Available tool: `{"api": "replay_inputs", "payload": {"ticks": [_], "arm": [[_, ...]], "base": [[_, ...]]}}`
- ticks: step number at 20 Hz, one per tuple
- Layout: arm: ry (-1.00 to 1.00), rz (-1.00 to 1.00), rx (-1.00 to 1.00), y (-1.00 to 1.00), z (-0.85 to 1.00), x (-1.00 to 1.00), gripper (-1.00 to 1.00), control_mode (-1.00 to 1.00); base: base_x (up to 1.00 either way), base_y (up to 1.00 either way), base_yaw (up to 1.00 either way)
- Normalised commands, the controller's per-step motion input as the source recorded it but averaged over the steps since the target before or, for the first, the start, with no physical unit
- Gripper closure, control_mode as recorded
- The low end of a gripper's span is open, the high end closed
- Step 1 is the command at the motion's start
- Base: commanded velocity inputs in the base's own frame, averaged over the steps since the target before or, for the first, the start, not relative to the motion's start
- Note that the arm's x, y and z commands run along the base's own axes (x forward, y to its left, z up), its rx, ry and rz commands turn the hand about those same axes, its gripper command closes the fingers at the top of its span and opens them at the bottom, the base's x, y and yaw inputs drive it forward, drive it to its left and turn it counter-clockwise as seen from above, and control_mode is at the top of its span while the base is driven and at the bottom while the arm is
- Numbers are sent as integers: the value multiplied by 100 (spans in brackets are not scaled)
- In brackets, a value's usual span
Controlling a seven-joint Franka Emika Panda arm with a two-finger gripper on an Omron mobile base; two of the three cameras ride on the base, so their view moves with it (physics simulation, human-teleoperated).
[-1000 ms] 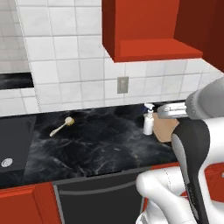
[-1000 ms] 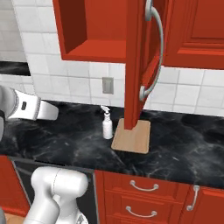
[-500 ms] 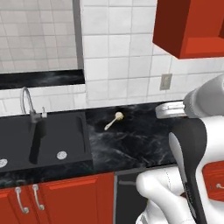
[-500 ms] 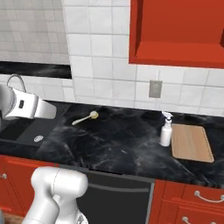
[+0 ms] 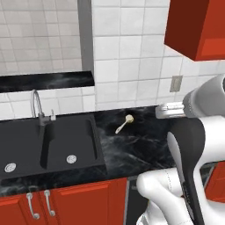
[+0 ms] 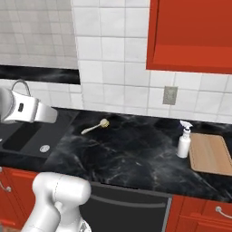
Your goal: Grab the spray bottle from the cabinet, then place it next to the cutting board for sanitizing. Then grab the dish brush from the countertop next to the sink and place it next to the cutting board.
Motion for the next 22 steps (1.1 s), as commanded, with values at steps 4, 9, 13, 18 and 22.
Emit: {"api": "replay_inputs", "payload": {"ticks": [4, 9, 13, 18, 22], "arm": [[0, 0, 0, 0, 0, 0, -100, 100], [0, 0, 0, 0, 0, 0, -100, 100], [0, 0, 0, 0, 0, 0, -100, 100], [0, 0, 0, 0, 0, 0, -100, 100], [0, 0, 0, 0, 0, 0, -100, 100]], "base": [[31, 0, -4], [44, 2, -7], [51, 14, -11], [27, 21, -3], [28, 29, -2]]}}
